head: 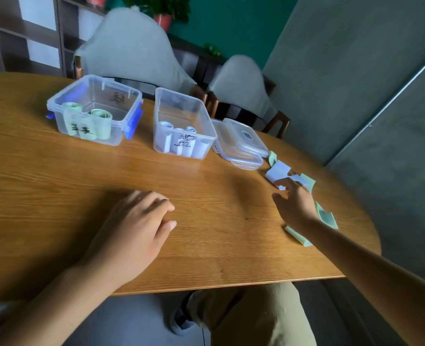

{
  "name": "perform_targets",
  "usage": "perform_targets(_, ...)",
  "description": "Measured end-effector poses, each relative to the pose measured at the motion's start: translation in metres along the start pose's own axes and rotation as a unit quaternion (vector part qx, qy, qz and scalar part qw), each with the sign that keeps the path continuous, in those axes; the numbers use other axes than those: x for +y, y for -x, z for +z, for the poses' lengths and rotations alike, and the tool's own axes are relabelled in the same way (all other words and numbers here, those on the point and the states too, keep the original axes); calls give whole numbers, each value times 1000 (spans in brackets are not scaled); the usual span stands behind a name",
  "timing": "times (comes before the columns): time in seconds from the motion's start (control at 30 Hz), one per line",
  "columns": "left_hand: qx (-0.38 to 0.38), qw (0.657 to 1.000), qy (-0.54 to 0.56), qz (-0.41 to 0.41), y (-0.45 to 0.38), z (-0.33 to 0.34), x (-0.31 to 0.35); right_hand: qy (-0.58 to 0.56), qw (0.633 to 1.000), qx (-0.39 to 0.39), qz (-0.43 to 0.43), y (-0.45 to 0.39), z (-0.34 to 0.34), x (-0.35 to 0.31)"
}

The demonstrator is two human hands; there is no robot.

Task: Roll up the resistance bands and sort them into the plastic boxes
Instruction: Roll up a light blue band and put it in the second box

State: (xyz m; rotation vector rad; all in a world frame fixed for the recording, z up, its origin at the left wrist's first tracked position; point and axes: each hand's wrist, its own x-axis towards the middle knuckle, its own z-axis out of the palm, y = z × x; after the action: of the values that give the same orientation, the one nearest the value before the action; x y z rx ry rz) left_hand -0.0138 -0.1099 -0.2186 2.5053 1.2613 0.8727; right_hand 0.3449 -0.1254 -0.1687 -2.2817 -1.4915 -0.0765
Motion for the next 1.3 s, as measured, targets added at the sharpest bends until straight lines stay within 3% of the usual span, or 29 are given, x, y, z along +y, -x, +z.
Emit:
perform_targets(0.17, -3, 1000, 1, 2, 0, 0, 1, -13, 992, -69, 104, -23, 8, 8)
perform_targets(0.27, -5, 1000, 3, 3, 0, -1, 0, -2, 990, -98, 106, -28, 14, 4)
perform_targets(0.5, -8, 1000, 13, 3, 0, -2, -1, -107, 987, -42, 115, -28, 14, -16)
perform_targets(0.8, 5, 1000, 27, 5, 0, -3, -2, -221, 975, 19, 1, 0, -10, -56)
perform_targets(1.03, 46, 990, 130, -37, -2, -8, 3, -371, 928, -12, -34, 33, -19, -102)
perform_targets(1.13, 46, 954, 282, -94, -4, -11, 7, -416, 907, -44, -49, 47, -19, -121)
perform_targets(1.23, -13, 841, 516, -159, -9, -20, 16, -447, 890, -70, -53, 61, -16, -138)
perform_targets(1.3, -23, 787, 589, -181, -11, -21, 17, -460, 881, -91, -59, 71, -14, -146)
